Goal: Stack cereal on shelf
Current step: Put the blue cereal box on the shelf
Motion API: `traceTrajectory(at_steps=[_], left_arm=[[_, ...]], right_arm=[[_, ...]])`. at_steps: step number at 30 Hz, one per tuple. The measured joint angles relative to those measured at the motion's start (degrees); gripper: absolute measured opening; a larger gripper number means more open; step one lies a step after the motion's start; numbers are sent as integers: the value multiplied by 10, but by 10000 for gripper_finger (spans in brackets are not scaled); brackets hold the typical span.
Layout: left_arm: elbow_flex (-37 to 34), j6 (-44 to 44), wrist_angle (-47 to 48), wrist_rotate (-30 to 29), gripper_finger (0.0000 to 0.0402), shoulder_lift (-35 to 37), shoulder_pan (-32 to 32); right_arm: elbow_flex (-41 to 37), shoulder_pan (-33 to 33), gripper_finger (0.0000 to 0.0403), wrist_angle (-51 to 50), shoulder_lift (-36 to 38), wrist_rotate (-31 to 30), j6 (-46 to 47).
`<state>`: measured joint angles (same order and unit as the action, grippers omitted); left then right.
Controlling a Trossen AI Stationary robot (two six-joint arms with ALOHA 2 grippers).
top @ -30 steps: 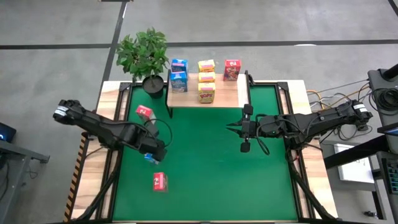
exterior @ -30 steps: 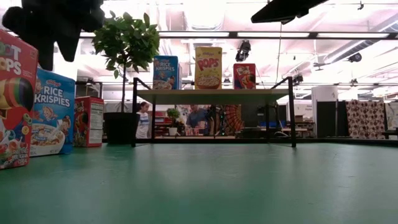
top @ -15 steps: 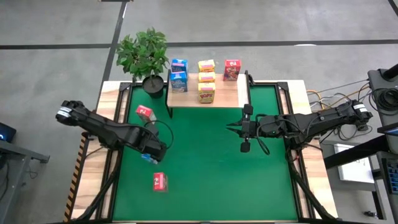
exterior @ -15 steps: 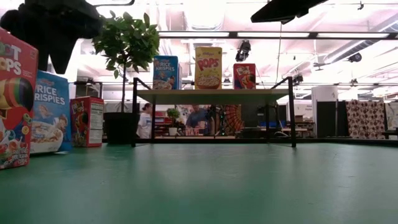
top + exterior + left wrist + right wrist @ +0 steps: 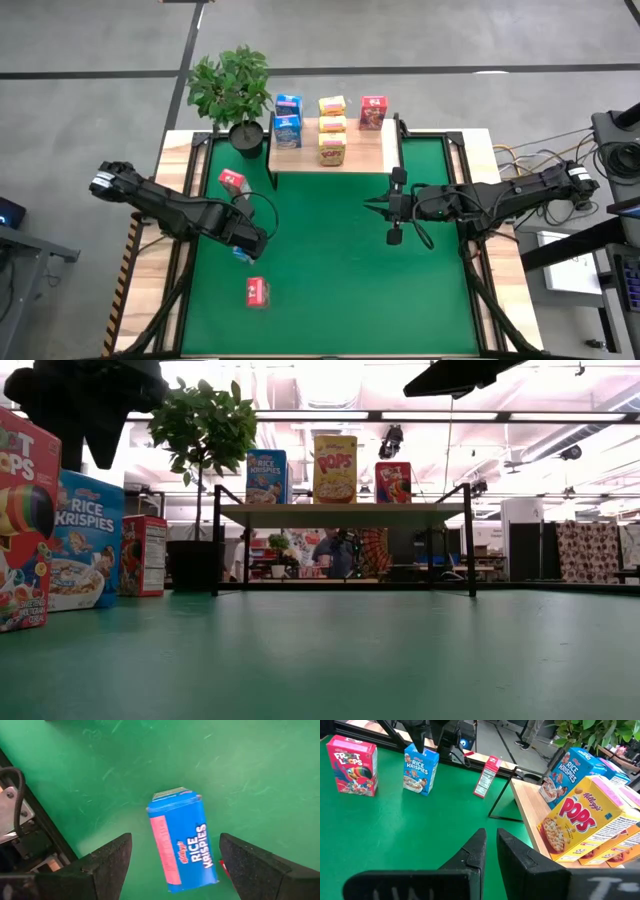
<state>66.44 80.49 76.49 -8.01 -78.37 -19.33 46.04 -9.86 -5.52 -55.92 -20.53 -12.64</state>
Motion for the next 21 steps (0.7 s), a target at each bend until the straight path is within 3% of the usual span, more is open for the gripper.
traceTrajectory(at_steps=[21], left_arm=[[-42,0,-34,-20,268,0,0]], right_arm=[[0,0,34,-2,0,0,0]])
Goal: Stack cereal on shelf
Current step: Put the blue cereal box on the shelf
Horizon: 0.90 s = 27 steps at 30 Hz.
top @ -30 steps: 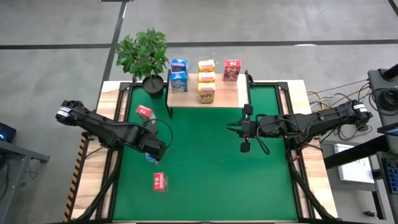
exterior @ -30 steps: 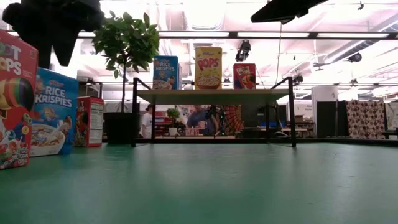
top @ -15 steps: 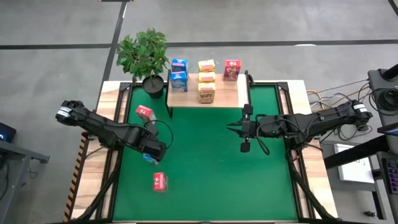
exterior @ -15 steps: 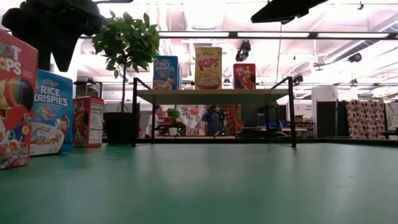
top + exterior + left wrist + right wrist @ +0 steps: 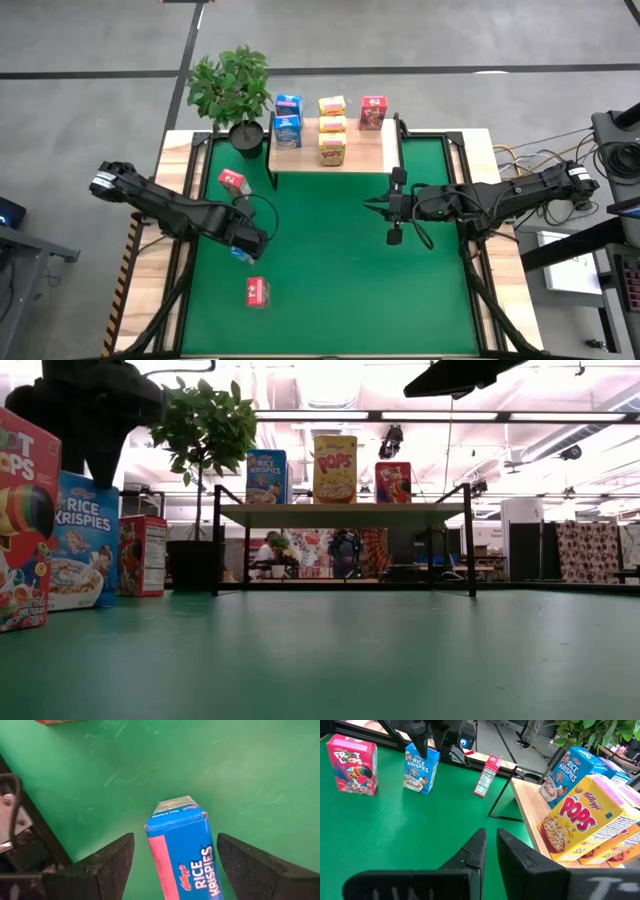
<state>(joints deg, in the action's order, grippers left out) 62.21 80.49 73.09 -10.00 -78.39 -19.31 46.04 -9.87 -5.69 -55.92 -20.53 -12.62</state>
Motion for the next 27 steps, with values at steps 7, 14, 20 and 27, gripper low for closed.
traceTrajectory(at_steps=[7,14,20,27], left_arm=[[-10,-7,-30,3,248,0,0],[-10,-7,-31,5,223,0,0],[-10,-7,-32,5,204,0,0],[-10,-10,-34,5,188,0,0]], right_arm=[[0,0,34,0,0,0,0],[0,0,34,0,0,0,0],[0,0,34,0,0,0,0],[0,0,34,0,0,0,0]])
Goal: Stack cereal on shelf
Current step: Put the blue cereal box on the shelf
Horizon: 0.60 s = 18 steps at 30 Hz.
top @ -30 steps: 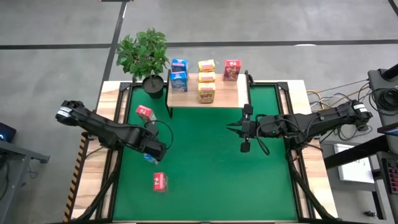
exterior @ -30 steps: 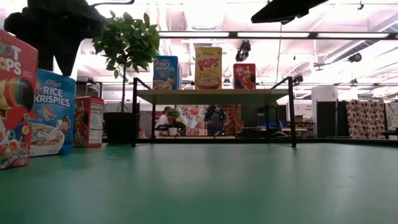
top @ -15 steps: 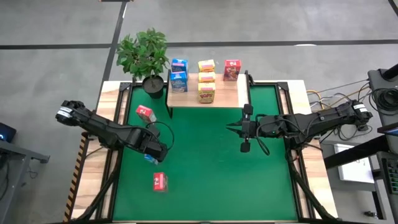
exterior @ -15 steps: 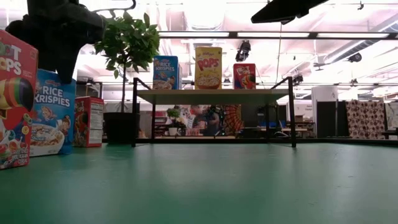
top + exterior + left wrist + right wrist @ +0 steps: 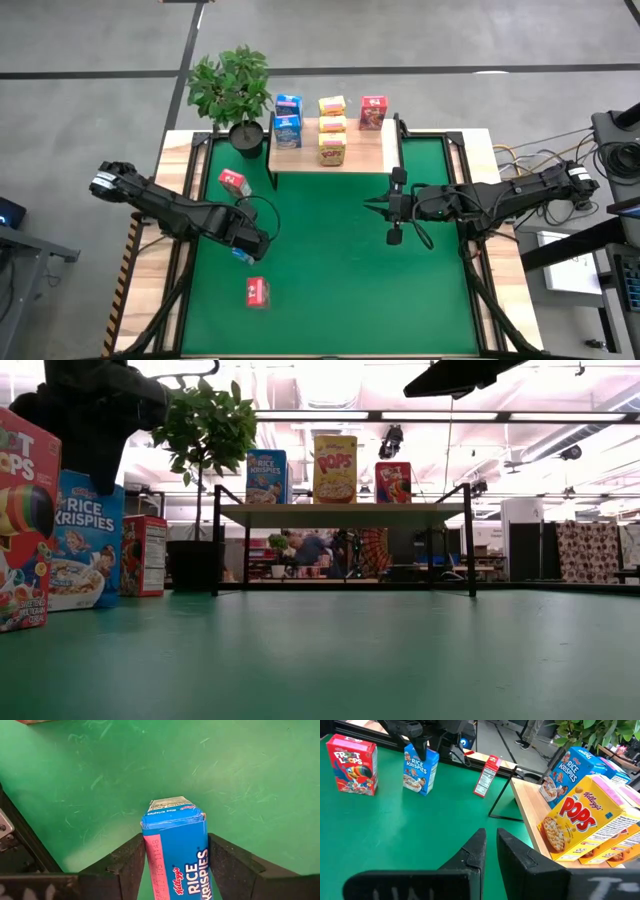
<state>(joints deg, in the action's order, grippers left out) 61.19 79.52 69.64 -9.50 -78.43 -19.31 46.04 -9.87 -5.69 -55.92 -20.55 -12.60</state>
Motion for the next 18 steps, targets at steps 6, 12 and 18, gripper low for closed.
traceTrajectory(at_steps=[6,12,18], left_arm=[[20,-47,3,16,187,0,0],[77,-91,18,-5,187,0,0],[147,-211,14,-45,186,-10,0]], right_arm=[[0,0,34,0,0,0,0],[0,0,34,0,0,0,0],[0,0,34,0,0,0,0]])
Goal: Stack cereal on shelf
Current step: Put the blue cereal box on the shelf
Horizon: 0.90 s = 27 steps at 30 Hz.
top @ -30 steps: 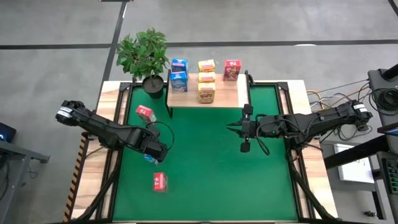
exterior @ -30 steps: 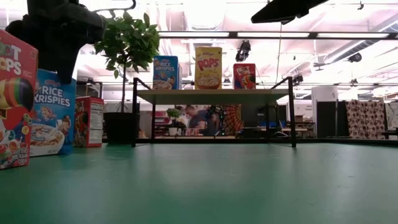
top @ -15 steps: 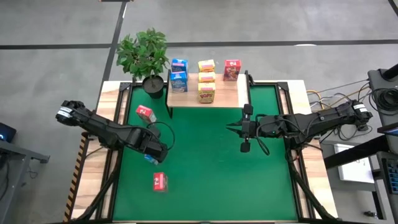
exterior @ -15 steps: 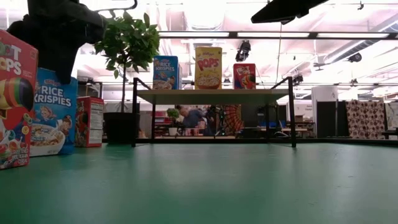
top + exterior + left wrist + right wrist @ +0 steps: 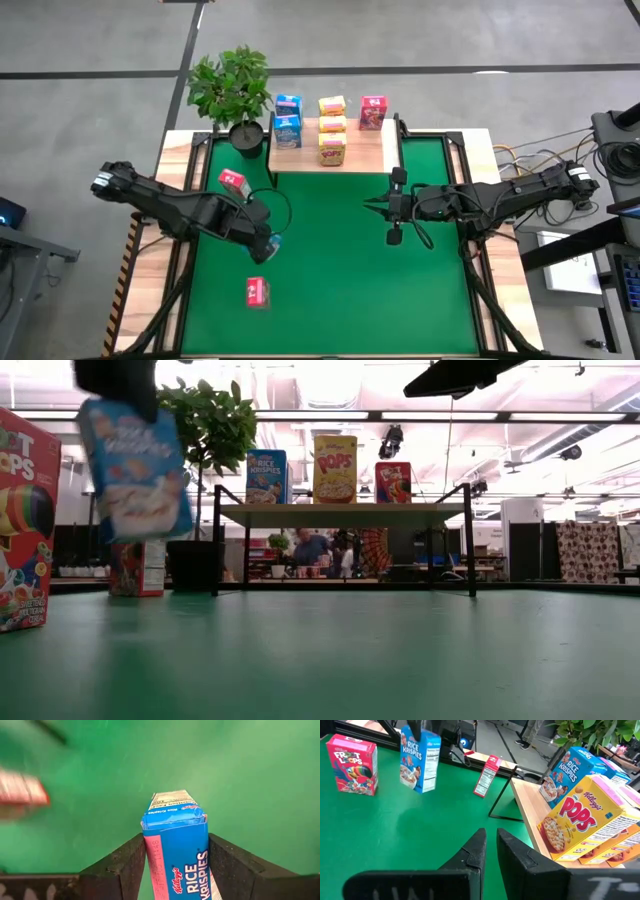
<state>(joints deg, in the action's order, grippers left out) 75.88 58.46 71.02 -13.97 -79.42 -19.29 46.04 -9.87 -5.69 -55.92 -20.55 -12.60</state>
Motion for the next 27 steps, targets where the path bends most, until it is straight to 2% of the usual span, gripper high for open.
traceTrajectory(at_steps=[4,8,14,19,27], left_arm=[[70,-89,0,-34,186,-28,0],[157,-204,12,-36,186,-73,1],[306,-371,97,-36,180,-152,17],[439,-464,189,-36,168,-215,52],[570,-609,191,-15,162,-246,130]], right_arm=[[0,0,34,0,0,0,0],[0,0,34,0,0,0,-3],[0,0,34,0,0,0,-4],[0,0,34,0,0,0,-4],[0,0,34,0,0,0,-2]])
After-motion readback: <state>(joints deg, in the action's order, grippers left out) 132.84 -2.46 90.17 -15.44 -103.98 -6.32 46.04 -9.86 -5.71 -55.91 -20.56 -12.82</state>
